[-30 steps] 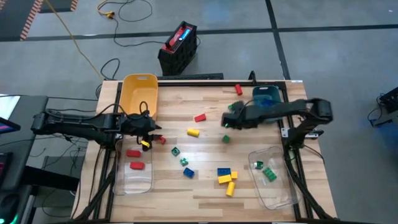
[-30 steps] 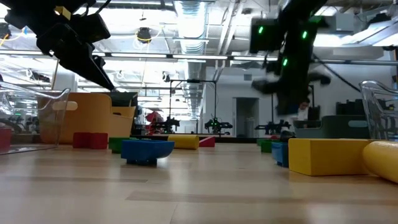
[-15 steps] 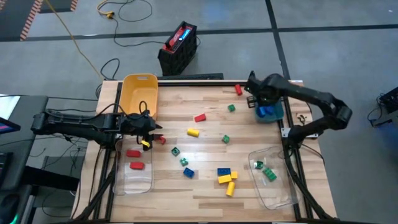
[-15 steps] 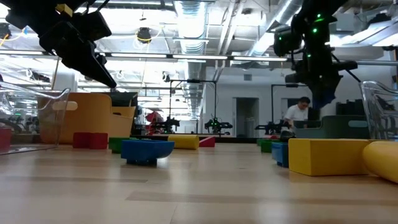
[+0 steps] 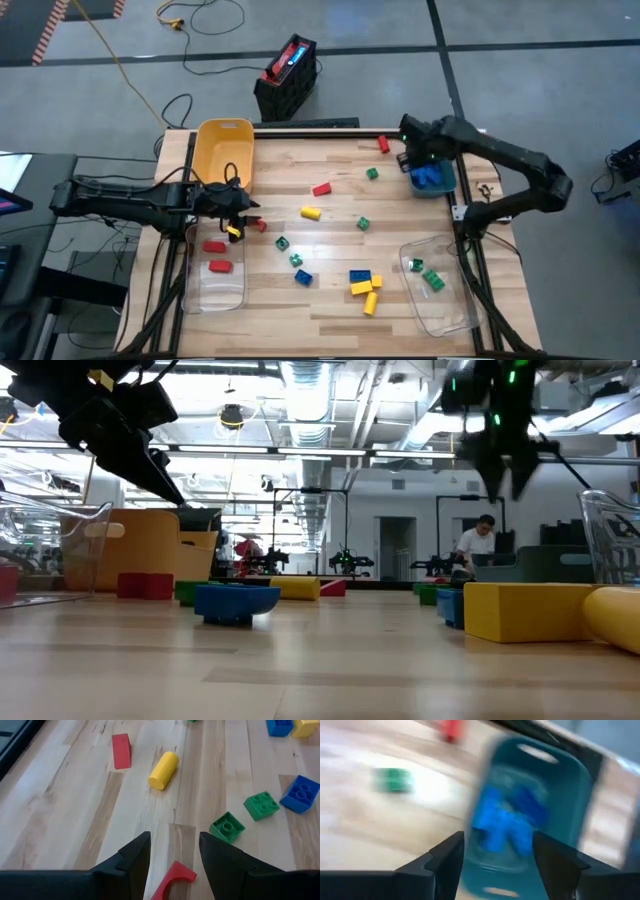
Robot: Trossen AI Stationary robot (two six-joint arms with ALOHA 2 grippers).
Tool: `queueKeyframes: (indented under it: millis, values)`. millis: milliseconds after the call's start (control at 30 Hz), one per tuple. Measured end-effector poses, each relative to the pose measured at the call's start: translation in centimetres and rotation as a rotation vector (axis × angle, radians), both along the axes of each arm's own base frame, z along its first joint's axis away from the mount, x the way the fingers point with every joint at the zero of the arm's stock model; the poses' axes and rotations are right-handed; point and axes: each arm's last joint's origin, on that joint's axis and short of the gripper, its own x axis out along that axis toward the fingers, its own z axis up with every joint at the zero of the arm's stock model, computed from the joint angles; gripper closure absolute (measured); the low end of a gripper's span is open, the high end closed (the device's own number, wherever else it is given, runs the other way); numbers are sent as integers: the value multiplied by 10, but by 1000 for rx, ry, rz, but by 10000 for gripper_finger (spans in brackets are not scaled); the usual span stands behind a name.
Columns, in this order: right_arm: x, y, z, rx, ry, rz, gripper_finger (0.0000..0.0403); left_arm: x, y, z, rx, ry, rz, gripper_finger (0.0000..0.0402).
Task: Sort blocks
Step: Put the yellow wooden block into the yellow bin
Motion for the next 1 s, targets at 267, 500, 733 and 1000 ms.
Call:
queueKeyframes:
  millis: [267, 500, 733, 1000]
  values:
    - [46, 96, 9, -405, -296, 353, 154, 11, 0, 4, 20, -81, -13, 239]
    - [74, 146, -7, -513, -484, 555, 154, 37, 0, -5, 64, -100, -78, 238]
    - [95, 175, -38, -573, -511, 672, 154, 63, -4, -19, 14, 1, -149, 204]
    - [100, 190, -51, -640, -452, 705, 154, 89, -3, -11, 114, 34, -144, 180]
